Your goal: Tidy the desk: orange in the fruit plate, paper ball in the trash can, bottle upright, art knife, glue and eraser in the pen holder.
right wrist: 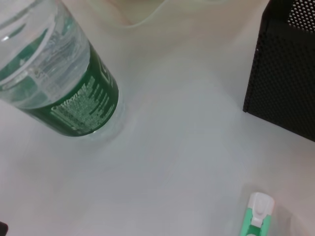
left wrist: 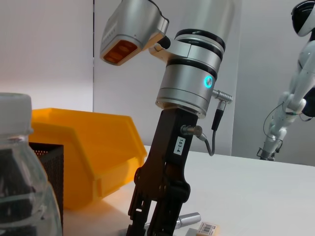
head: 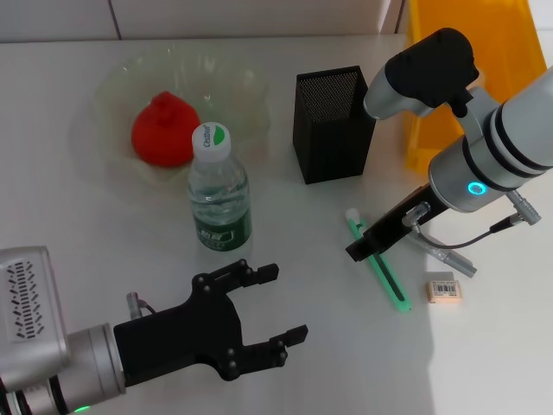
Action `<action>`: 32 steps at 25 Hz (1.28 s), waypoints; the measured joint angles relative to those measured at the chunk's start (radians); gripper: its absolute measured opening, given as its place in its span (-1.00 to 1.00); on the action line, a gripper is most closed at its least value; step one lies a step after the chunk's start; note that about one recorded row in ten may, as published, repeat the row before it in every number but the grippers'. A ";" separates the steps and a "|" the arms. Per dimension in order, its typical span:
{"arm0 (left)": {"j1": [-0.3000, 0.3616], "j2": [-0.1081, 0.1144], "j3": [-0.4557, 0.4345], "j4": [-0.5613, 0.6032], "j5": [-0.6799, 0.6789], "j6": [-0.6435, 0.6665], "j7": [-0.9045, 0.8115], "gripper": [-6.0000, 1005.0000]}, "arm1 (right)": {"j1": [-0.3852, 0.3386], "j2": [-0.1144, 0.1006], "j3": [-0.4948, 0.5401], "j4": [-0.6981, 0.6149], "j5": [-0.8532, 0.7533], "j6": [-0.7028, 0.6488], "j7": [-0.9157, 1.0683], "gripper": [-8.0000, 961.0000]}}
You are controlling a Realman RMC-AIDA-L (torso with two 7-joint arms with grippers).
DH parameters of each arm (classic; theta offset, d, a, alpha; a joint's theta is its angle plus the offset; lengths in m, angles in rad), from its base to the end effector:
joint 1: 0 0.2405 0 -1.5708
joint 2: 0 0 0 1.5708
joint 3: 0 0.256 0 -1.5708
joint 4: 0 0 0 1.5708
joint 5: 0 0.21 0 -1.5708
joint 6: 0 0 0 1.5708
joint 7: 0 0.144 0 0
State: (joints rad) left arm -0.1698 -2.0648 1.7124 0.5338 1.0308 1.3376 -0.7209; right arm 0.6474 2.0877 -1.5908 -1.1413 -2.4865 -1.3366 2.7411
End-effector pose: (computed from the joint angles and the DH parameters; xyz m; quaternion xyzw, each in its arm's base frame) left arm -0.2760 0.2167 -0.0906 -0.9358 -0.0937 -0.3048 0.1502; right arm 0.1783 0.3521 -0.0632 -0.9013 0.3761 -0.1577 0.1463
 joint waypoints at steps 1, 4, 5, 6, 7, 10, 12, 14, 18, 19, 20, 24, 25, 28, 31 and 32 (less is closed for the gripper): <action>-0.001 0.000 0.001 0.000 0.000 0.000 0.000 0.59 | 0.000 0.000 0.000 0.002 0.000 0.001 0.000 0.06; -0.001 0.000 0.001 0.000 0.000 0.000 0.000 0.59 | 0.001 0.000 0.000 0.006 0.000 0.002 0.000 0.04; -0.001 0.000 0.001 0.000 0.000 0.000 0.000 0.59 | 0.002 0.000 0.000 0.008 0.000 0.003 0.000 0.04; -0.001 0.000 0.001 0.000 0.000 0.000 0.000 0.59 | 0.006 0.000 0.000 0.017 0.000 0.005 0.000 0.03; -0.001 0.000 0.001 0.000 0.000 0.000 0.000 0.59 | 0.006 0.000 0.000 0.017 0.000 0.005 0.000 0.03; -0.003 -0.001 0.000 0.000 0.000 0.000 0.000 0.59 | 0.013 0.000 0.000 0.037 0.000 0.008 0.000 0.01; -0.003 -0.001 0.000 0.000 0.000 0.000 0.000 0.59 | 0.015 -0.001 0.001 0.044 0.000 0.010 0.000 -0.01; -0.003 -0.001 0.000 0.000 0.000 0.000 0.000 0.59 | 0.017 -0.001 0.001 0.045 0.000 0.010 0.000 -0.03; -0.004 -0.002 0.001 0.000 0.000 0.000 0.000 0.59 | 0.020 -0.001 0.001 0.049 0.000 0.011 -0.001 -0.05; -0.003 -0.002 0.001 0.000 0.000 0.000 0.000 0.59 | 0.021 -0.001 0.002 0.050 0.000 0.012 -0.002 -0.05; -0.003 -0.002 0.001 0.000 0.000 0.000 0.000 0.59 | 0.021 -0.001 0.002 0.051 0.000 0.012 -0.002 -0.05; 0.001 -0.002 0.001 0.000 0.000 0.000 0.000 0.59 | 0.023 -0.002 0.000 0.051 0.000 0.013 -0.004 -0.05; 0.002 -0.002 0.000 0.000 0.000 0.000 0.000 0.59 | 0.023 -0.002 -0.001 0.051 0.000 0.013 -0.004 -0.05; 0.002 -0.002 0.000 0.000 0.000 0.000 0.000 0.59 | 0.023 -0.002 -0.001 0.048 0.000 0.013 -0.005 -0.16; 0.002 -0.002 0.001 -0.001 0.000 0.000 0.006 0.59 | 0.025 -0.002 -0.002 0.053 0.000 0.014 -0.007 -0.33; 0.002 -0.002 0.001 -0.001 0.000 0.000 0.009 0.59 | 0.026 -0.002 -0.003 0.059 0.000 0.016 -0.008 -0.39</action>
State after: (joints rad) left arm -0.1673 -2.0663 1.7134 0.5326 1.0308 1.3377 -0.7118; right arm 0.6733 2.0861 -1.5940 -1.0824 -2.4866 -1.3204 2.7331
